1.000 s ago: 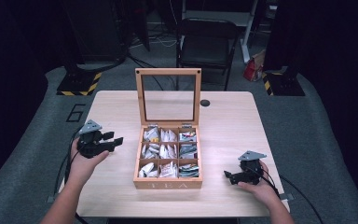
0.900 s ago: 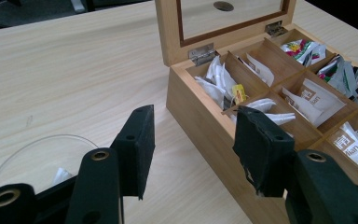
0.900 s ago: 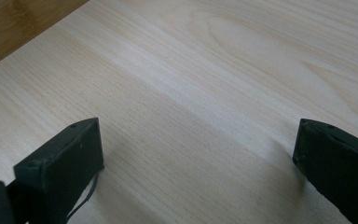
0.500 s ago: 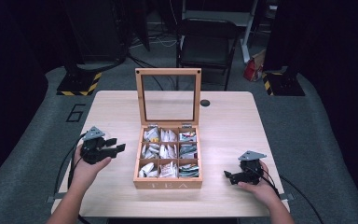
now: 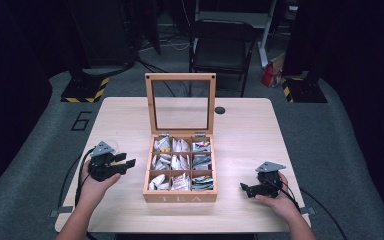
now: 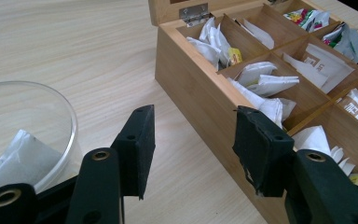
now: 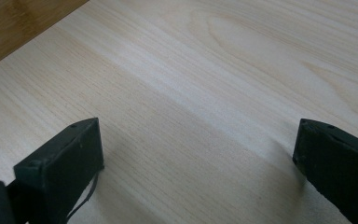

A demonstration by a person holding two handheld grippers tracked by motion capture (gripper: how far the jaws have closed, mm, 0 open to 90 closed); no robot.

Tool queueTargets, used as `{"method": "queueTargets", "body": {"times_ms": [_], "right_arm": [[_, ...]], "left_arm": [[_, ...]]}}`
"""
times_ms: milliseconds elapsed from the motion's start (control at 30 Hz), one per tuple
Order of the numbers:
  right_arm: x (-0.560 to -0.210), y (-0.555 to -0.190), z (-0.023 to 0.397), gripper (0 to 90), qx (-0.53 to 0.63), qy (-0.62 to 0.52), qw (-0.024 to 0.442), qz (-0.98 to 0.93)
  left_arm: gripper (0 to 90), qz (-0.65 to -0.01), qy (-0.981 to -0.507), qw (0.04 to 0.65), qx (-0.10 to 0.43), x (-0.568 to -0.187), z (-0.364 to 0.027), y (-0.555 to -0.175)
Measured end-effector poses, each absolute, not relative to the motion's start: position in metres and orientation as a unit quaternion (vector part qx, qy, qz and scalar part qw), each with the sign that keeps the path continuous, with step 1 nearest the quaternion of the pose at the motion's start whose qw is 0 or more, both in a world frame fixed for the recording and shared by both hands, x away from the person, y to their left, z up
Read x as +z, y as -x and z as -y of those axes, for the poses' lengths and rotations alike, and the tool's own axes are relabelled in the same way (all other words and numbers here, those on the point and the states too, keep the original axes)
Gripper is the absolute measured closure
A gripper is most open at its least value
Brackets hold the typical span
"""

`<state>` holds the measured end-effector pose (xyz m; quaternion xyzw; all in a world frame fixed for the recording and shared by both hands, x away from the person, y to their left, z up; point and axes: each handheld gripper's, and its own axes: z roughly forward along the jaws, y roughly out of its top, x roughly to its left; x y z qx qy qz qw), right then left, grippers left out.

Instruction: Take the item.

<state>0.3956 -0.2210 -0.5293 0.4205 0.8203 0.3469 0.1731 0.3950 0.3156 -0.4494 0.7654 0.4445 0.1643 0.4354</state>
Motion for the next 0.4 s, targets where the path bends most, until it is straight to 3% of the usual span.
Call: {"method": "queueTargets", "body": {"times_ms": [400], "right_arm": [[-0.529, -0.396, 0.221, 0.9, 0.347, -0.422, 0.174, -0.819]], "left_arm": [[46.2, -0.449, -0.765, 0.433, 0.159, -0.465, -0.315, -0.392]]}}
